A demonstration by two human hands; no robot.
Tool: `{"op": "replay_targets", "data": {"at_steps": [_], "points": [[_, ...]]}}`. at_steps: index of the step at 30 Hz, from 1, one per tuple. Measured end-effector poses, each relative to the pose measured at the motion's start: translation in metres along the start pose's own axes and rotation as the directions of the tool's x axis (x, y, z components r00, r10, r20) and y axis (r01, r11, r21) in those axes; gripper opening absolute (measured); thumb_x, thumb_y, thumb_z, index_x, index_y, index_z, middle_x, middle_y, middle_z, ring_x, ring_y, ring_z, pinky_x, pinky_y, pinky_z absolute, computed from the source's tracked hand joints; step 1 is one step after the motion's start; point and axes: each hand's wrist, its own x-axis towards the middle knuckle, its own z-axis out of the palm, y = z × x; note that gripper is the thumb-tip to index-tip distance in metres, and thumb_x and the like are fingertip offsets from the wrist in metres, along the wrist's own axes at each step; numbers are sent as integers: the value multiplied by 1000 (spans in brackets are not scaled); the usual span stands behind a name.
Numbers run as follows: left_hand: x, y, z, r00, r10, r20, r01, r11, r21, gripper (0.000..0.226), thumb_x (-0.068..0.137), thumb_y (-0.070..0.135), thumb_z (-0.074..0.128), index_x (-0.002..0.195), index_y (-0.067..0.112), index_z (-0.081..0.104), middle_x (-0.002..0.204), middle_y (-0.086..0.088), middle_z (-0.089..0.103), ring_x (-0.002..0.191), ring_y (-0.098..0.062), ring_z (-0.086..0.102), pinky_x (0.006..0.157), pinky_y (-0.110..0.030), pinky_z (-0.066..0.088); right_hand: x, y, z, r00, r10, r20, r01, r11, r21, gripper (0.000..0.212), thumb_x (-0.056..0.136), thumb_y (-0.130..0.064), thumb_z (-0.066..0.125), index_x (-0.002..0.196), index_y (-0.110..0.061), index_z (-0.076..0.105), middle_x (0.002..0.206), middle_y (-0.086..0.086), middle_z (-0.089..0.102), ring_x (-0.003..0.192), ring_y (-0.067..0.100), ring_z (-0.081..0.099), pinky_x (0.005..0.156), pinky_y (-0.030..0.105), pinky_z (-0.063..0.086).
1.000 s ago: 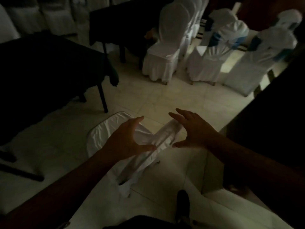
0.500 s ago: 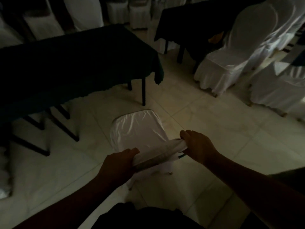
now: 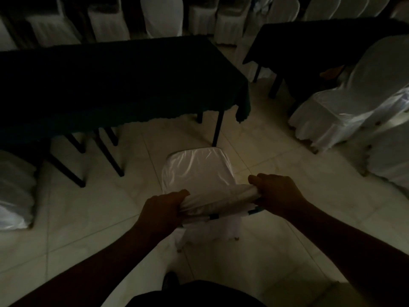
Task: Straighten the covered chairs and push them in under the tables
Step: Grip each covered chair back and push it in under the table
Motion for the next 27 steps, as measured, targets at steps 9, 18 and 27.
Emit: {"op": "replay_targets", "data": {"at_steps": [9,18,27], "points": [[9,-67,-15,988,-152,-37,151,988,-34,41,70,34,80,107,23,66,92,-3,71,78,-27,67,62,-34,50,84,-33,-19,993,-119,2,119,984,-130,51,74,-51,67,113,-31,40,91,-1,57,71,20,57,55,30,36],[23,-135,-26,979,-163,-120,153,984,-91,42,69,28,83,106,15,69,85,-9,71,71,-29,67,57,-33,50,151,-70,-37,994,-104,25,107,970,-217,50,77,-50,62,118,-33,38,93,-3,54,70,18,53,56,29,33],[47,-191,-34,968,-195,-157,181,979,-98,48,76,37,78,116,15,64,96,-9,71,84,-28,66,66,-34,49,214,-92,-51,995,-87,53,98,962,-256,52,79,-54,61,121,-35,37,95,-4,52,69,16,43,60,30,31]]}}
